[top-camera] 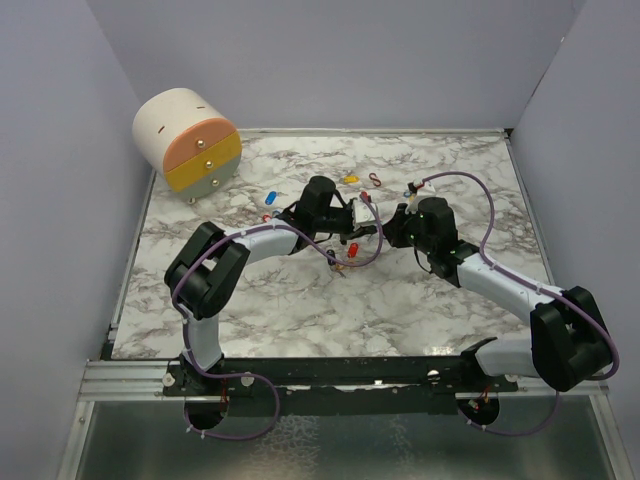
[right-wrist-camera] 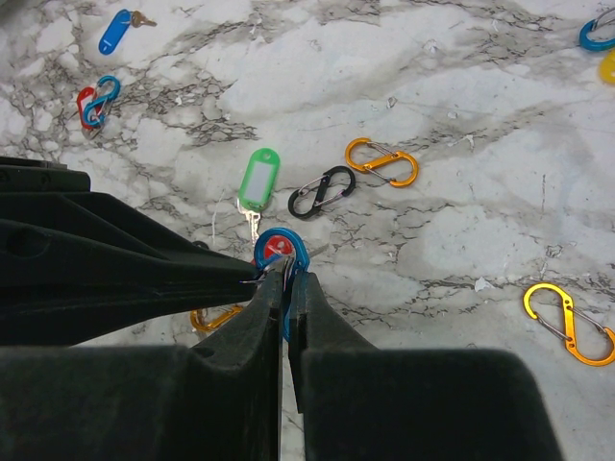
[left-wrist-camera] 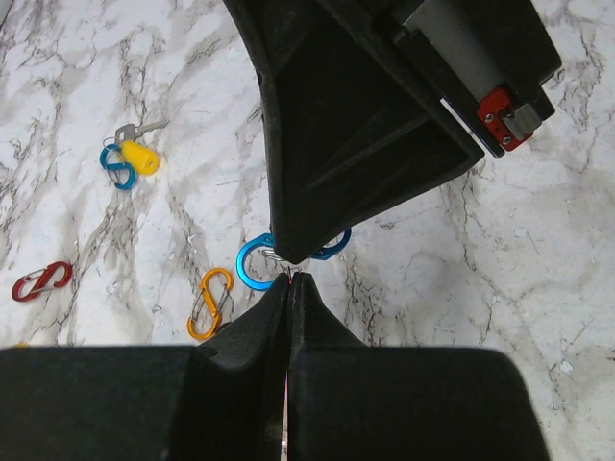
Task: Put the keys on the keyring
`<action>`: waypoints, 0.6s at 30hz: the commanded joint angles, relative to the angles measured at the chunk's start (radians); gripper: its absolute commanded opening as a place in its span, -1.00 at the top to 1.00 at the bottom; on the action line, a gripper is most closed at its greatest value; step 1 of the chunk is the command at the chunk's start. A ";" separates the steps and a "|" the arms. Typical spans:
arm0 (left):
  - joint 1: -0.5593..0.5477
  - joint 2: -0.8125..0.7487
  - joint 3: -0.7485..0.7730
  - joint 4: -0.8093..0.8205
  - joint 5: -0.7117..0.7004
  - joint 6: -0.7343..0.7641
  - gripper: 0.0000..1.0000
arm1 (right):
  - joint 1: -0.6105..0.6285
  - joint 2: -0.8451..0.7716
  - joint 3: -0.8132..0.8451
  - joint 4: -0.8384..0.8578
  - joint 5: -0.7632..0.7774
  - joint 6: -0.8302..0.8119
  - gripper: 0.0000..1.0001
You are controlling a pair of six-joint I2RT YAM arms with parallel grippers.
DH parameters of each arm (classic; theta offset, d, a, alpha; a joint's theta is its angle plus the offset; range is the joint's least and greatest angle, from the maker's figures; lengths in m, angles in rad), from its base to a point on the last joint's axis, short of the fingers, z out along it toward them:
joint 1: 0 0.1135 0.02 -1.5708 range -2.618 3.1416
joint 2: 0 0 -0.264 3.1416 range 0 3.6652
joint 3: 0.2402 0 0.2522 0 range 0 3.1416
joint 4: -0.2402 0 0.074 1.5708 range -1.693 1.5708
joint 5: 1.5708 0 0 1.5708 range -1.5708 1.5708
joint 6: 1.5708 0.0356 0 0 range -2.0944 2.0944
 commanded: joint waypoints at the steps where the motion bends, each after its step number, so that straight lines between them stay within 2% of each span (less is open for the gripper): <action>1: -0.005 -0.014 0.037 -0.014 -0.015 0.022 1.00 | 0.005 -0.020 -0.007 -0.002 -0.013 -0.008 0.99; 18: 0.007 0.010 0.064 -0.017 -0.059 0.019 1.00 | 0.005 -0.035 -0.009 -0.010 -0.020 -0.013 0.99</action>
